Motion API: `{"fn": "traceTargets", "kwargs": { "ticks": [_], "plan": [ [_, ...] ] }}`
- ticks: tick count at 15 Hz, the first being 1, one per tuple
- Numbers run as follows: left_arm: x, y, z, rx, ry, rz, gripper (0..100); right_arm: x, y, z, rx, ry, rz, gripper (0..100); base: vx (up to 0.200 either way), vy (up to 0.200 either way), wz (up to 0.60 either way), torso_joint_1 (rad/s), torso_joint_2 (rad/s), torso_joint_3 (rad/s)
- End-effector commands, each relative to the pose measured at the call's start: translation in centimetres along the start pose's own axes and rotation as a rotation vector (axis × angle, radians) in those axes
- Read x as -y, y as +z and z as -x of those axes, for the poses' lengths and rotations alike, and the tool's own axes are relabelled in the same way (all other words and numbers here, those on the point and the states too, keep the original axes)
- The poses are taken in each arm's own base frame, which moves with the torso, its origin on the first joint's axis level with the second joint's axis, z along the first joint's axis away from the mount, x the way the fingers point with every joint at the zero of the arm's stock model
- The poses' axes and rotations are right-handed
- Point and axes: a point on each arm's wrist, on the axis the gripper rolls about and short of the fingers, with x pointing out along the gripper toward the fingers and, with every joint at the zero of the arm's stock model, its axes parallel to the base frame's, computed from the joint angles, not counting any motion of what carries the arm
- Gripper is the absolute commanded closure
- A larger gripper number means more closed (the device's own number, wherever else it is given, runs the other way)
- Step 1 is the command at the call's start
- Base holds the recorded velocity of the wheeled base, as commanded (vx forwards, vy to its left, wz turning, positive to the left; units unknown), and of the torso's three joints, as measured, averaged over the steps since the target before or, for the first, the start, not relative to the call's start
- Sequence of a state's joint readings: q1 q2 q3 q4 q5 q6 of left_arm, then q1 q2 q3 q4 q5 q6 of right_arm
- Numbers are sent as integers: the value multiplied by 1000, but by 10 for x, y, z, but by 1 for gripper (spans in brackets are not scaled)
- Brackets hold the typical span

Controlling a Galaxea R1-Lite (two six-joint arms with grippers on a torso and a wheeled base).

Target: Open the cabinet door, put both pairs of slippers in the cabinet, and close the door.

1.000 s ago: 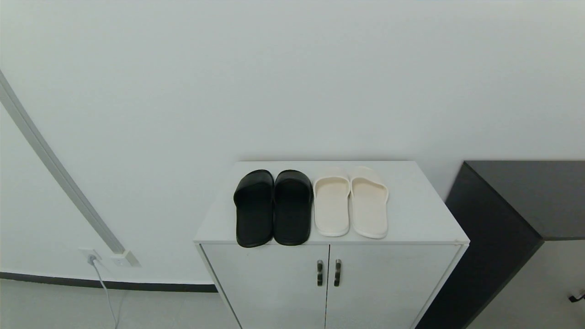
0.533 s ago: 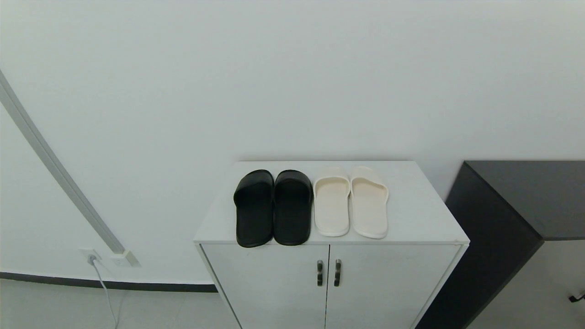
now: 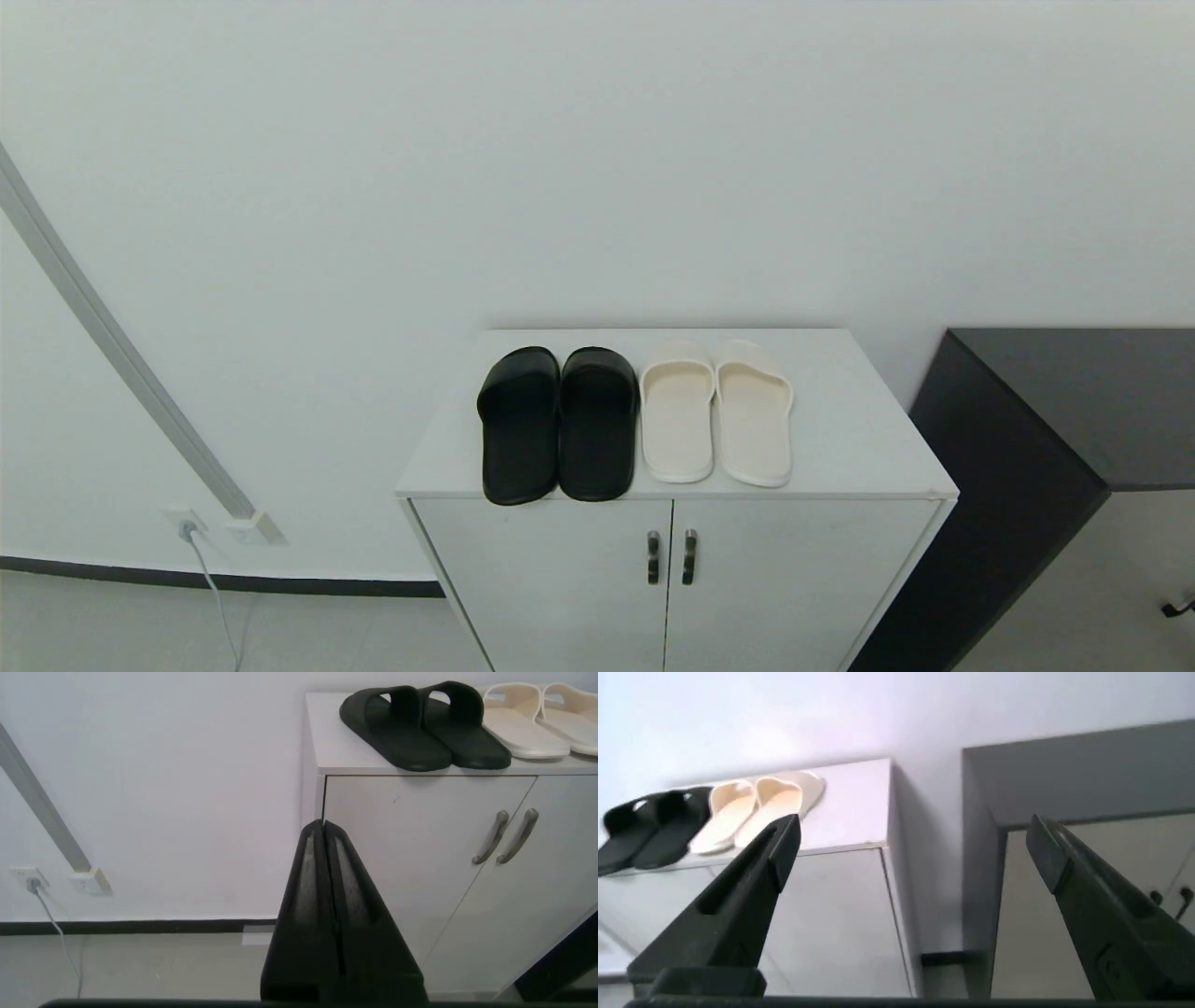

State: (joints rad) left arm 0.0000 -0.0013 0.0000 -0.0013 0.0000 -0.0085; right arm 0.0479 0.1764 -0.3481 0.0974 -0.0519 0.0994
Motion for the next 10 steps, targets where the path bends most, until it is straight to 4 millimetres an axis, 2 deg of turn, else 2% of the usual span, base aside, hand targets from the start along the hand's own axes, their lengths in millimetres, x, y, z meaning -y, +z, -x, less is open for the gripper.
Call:
{"fn": "traceTargets", "kwargs": {
  "ticks": [1,3,6,8,10],
  "plan": [
    [0,0,0,-1,0,-1,100,-2,-27,-47,-329,75,24,0,0,0,0,0,0,0],
    [0,0,0,-1,0,-1,100,-5,-24,-71,-389,103,23,0,0,0,0,0,0,0],
    [0,0,0,-1,0,-1,100,-18,-14,-122,-409,147,31,0,0,0,0,0,0,0],
    [0,0,0,-1,0,1,100,-31,-4,-142,-414,156,22,0,0,0,0,0,0,0],
    [0,0,0,-1,0,1,100,-54,3,-155,-429,196,-22,0,0,0,0,0,0,0]
  ]
}}
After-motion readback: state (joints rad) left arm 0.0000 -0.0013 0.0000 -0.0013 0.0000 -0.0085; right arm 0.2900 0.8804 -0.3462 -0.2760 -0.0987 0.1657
